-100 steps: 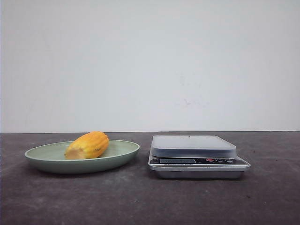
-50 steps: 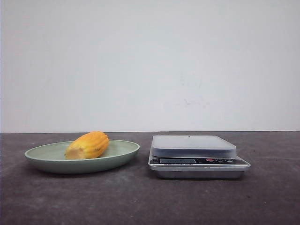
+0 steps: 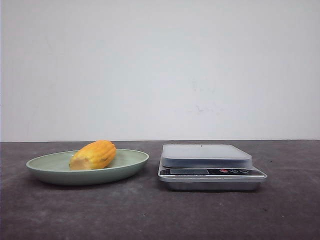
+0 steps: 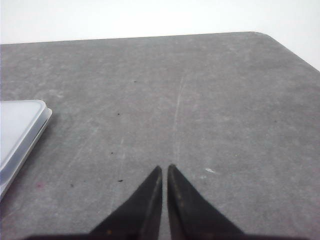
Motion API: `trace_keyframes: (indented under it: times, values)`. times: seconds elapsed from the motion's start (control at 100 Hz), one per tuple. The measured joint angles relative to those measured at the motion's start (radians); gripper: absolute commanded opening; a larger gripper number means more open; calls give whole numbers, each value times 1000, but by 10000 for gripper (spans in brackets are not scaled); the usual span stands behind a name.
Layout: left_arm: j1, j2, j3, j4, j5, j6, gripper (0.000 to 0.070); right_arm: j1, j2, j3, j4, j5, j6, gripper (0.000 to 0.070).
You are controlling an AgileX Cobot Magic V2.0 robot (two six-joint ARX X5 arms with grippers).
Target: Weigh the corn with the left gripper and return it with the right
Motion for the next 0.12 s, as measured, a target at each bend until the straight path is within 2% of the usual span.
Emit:
trace_keyframes:
  times: [0.12]
  values:
    - [0, 0, 0, 0, 0, 0, 16, 0, 0, 0, 0, 0, 0, 12]
